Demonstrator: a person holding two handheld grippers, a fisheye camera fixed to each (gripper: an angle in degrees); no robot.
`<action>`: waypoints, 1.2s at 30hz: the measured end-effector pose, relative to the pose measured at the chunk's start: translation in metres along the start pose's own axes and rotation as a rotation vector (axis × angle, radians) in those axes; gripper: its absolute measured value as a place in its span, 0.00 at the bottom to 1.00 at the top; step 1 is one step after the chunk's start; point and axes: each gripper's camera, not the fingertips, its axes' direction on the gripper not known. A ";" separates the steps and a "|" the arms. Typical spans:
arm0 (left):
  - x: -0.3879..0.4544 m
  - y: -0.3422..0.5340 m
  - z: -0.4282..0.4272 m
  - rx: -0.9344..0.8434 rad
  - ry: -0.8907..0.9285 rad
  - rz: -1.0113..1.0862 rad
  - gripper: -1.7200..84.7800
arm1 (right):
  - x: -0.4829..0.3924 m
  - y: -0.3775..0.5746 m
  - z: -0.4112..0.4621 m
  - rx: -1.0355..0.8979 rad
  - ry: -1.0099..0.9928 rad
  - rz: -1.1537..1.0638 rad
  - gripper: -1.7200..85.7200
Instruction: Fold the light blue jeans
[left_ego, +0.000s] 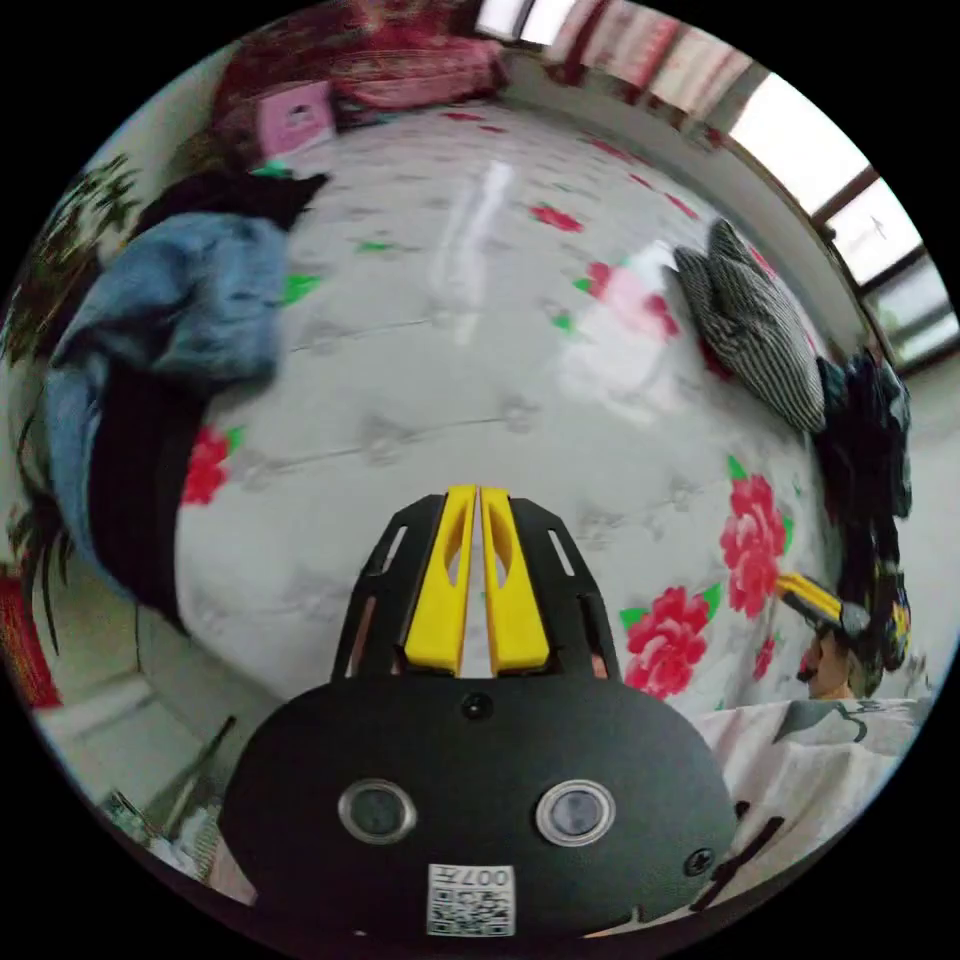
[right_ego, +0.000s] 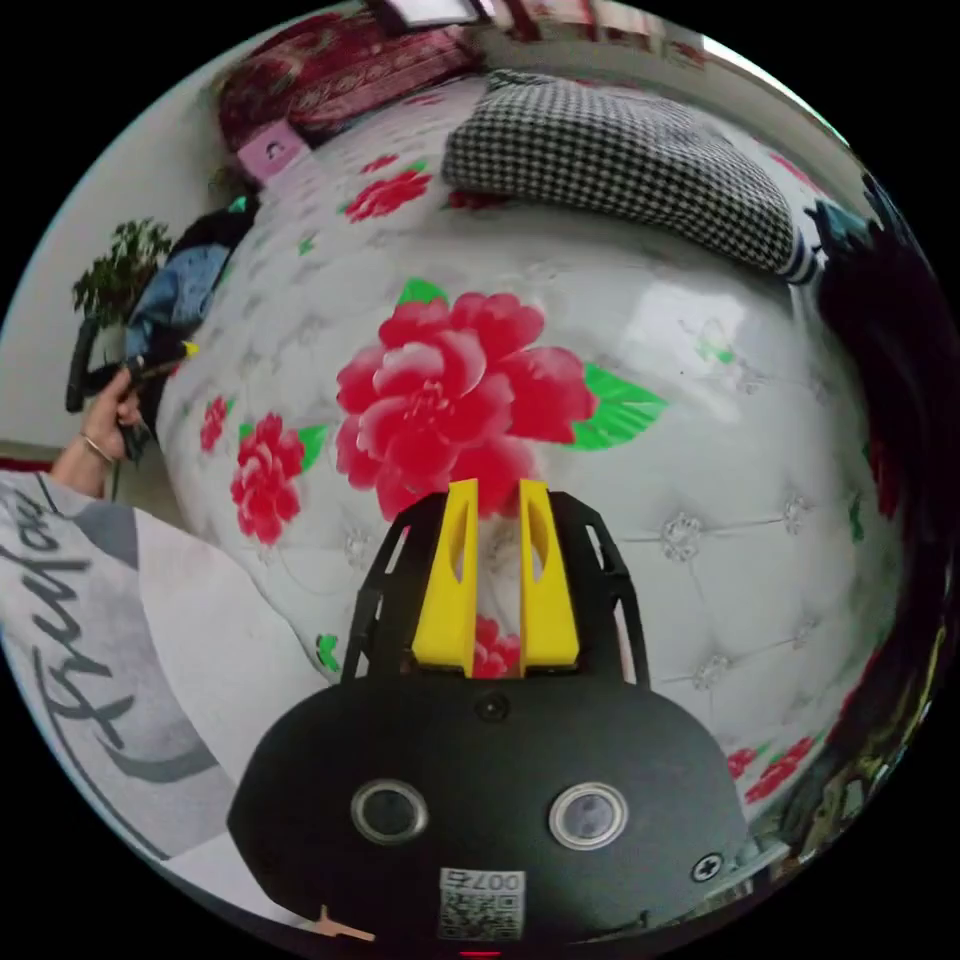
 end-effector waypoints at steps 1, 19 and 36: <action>-0.032 0.017 -0.018 0.053 -0.069 -0.103 0.03 | -0.022 0.007 0.008 -0.042 0.056 -0.053 0.09; -0.133 -0.120 0.020 -0.007 -0.062 -0.093 0.04 | -0.105 0.035 0.023 -0.165 0.074 -0.062 0.13; 0.183 0.056 -0.021 -0.158 0.944 0.880 0.03 | -0.122 0.158 -0.150 0.359 -0.266 -0.213 0.18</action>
